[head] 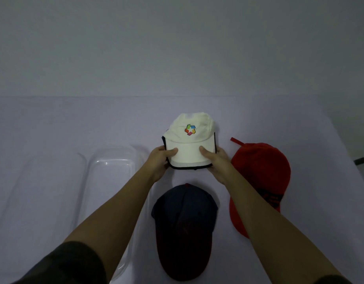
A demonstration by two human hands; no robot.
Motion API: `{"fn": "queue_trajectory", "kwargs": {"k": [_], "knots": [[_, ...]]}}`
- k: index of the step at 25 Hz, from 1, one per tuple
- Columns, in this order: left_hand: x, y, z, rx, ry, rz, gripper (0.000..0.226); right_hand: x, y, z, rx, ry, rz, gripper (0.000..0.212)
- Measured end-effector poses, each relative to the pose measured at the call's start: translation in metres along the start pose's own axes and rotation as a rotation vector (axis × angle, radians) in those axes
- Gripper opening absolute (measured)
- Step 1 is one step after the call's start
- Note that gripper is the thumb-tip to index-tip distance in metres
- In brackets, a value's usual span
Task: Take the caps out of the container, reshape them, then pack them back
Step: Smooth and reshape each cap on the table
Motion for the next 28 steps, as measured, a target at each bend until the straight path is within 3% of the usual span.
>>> {"fn": "queue_trajectory", "kwargs": {"k": [2, 5, 7, 11, 13, 16, 19, 22, 26, 28], "knots": [[-0.007, -0.004, 0.008, 0.014, -0.010, 0.051, 0.031, 0.014, -0.007, 0.008, 0.010, 0.010, -0.106, 0.108], [-0.017, -0.009, 0.017, 0.072, 0.014, 0.166, 0.033, 0.024, -0.012, 0.008, 0.019, -0.007, -0.244, 0.065], [-0.016, -0.017, 0.021, 0.186, 0.048, 0.225, 0.036, 0.017, -0.015, 0.006, 0.060, -0.095, -0.407, 0.055], [-0.014, -0.033, 0.019, 0.494, 0.020, 0.643, 0.057, -0.002, -0.023, -0.002, 0.203, -0.179, -0.901, 0.066], [0.006, -0.031, 0.015, 0.523, 0.152, 0.577, 0.057, -0.003, -0.023, -0.003, 0.191, -0.193, -0.884, 0.082], [0.058, -0.021, 0.024, 0.411, 0.424, 0.667, 0.052, -0.016, -0.012, -0.008, 0.123, -0.319, -0.894, 0.088], [0.075, -0.023, 0.048, 0.260, 0.316, 0.880, 0.061, -0.043, 0.004, -0.009, 0.060, -0.447, -0.857, 0.092], [0.071, -0.018, 0.056, 0.094, 0.210, 1.021, 0.062, -0.086, 0.009, 0.006, 0.089, -0.577, -0.780, 0.084], [0.069, 0.009, 0.054, -0.077, 0.207, 0.951, 0.058, -0.089, 0.028, 0.040, -0.189, -0.463, -1.081, 0.069], [0.070, 0.019, 0.054, -0.115, 0.215, 0.923, 0.048, -0.086, 0.029, 0.044, -0.241, -0.476, -1.199, 0.056]]}}
Point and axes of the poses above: each hand's wrist, its own z-axis towards the middle knuckle, its own y-axis out of the palm, x = y × z, the point moved 10 cm from there along z, towards the middle knuckle, and after that the axes turned 7 degrees about -y, right-handed, at the moved point
